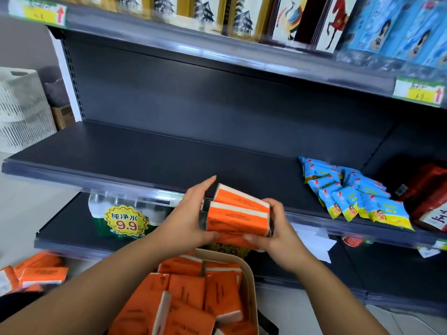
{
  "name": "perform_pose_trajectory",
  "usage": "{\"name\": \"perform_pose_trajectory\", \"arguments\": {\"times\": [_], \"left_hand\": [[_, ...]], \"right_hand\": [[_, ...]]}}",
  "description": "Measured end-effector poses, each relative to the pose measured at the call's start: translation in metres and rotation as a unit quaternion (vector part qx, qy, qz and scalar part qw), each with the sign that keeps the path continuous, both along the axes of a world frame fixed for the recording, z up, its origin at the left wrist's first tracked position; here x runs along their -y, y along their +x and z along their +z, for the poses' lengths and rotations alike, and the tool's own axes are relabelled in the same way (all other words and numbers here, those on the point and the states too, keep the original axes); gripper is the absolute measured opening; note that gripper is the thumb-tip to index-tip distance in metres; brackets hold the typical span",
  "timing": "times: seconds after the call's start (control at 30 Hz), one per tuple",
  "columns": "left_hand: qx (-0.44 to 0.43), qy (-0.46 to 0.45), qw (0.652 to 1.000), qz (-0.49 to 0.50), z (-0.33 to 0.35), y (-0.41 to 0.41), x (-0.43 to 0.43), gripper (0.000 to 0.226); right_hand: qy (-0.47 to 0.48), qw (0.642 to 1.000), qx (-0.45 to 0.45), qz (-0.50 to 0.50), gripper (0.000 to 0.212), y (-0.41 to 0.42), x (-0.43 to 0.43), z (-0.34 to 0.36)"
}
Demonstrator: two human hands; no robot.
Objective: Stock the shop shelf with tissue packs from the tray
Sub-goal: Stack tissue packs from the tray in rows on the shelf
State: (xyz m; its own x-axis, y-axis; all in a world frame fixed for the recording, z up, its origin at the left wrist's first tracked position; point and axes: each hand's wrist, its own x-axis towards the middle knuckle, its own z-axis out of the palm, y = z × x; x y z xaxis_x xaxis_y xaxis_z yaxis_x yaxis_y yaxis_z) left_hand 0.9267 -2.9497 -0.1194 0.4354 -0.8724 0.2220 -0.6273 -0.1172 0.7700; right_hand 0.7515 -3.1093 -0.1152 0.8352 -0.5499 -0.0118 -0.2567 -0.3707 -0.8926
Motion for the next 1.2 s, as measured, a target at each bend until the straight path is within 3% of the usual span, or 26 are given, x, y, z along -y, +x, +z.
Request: {"name": "perform_pose_trajectory", "arguments": {"times": [0.13, 0.27, 0.37, 0.5, 0.77, 1.0, 1.2], "left_hand": [[-0.048, 0.035, 0.996, -0.068, -0.003, 0.018, 0.017, 0.097], [-0.08, 0.057, 0.991, -0.096, -0.001, 0.032, 0.052, 0.101], [-0.119, 0.029, 0.988, -0.09, -0.003, 0.039, 0.1, 0.102], [-0.096, -0.003, 0.992, -0.086, -0.017, 0.051, 0.175, 0.089], [-0.119, -0.04, 0.991, -0.038, -0.048, 0.064, 0.26, 0.089], [-0.116, -0.032, 0.992, -0.024, -0.049, 0.072, 0.288, 0.087], [-0.072, -0.055, 0.996, -0.024, -0.037, 0.071, 0.333, 0.077]], "right_hand": [[0.008, 1.0, -0.001, -0.002, 0.077, 0.003, 0.017, 0.003], [-0.001, 1.0, -0.004, -0.019, 0.093, 0.012, 0.044, 0.002], [-0.02, 0.998, -0.003, -0.054, 0.095, 0.021, 0.08, 0.007], [0.016, 0.993, 0.017, -0.112, 0.102, 0.037, 0.134, 0.008], [0.031, 0.988, 0.008, -0.153, 0.104, 0.066, 0.199, -0.007], [-0.054, 0.98, -0.052, -0.186, 0.1, 0.081, 0.222, -0.009], [-0.194, 0.933, -0.166, -0.253, 0.081, 0.1, 0.264, 0.0]]}}
